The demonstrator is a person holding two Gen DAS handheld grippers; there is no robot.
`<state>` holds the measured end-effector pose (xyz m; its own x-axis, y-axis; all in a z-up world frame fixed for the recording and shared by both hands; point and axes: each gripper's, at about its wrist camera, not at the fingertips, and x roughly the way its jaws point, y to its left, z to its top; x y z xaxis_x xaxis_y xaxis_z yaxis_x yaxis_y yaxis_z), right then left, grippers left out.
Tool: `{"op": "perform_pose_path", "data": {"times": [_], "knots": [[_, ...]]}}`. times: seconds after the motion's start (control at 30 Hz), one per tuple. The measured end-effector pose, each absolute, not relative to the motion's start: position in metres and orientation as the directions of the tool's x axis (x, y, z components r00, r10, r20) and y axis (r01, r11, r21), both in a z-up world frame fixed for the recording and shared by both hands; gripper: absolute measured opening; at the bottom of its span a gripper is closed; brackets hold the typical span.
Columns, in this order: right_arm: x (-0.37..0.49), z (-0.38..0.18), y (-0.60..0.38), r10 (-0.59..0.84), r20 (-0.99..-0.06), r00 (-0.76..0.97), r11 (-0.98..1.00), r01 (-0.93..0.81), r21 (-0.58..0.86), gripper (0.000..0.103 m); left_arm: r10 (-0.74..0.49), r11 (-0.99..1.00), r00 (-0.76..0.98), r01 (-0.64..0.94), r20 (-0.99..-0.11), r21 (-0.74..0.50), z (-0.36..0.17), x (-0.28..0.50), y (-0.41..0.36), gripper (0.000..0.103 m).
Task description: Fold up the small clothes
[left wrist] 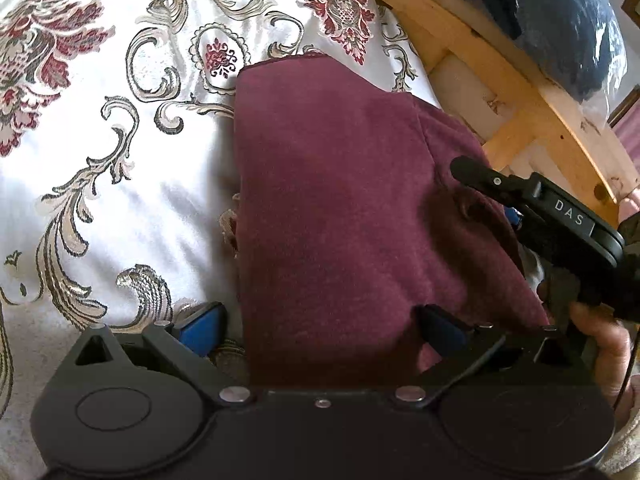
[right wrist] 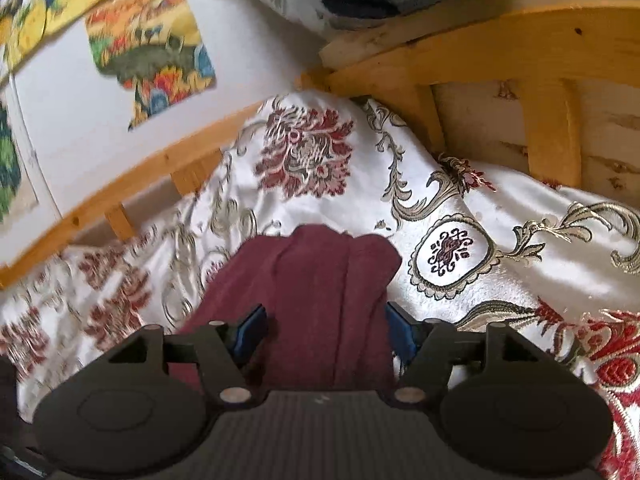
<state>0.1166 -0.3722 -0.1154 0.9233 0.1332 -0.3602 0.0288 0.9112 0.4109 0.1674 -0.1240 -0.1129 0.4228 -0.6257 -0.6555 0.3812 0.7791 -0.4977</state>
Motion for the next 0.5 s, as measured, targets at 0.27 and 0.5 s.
{"op": "perform_pose_path", "data": {"times": [0.27, 0.5], "knots": [[0.112, -0.115, -0.372, 0.063, -0.33, 0.942, 0.911, 0.081, 0.404, 0.033, -0.632, 0.773, 0.415, 0.389, -0.654, -0.501, -0.113, 0.167, -0.122, 0.102], [0.11, -0.1, -0.325, 0.015, -0.271, 0.962, 0.996, 0.009, 0.088, 0.024, -0.617, 0.785, 0.431, 0.396, -0.659, -0.476, -0.112, 0.164, -0.125, 0.103]]}}
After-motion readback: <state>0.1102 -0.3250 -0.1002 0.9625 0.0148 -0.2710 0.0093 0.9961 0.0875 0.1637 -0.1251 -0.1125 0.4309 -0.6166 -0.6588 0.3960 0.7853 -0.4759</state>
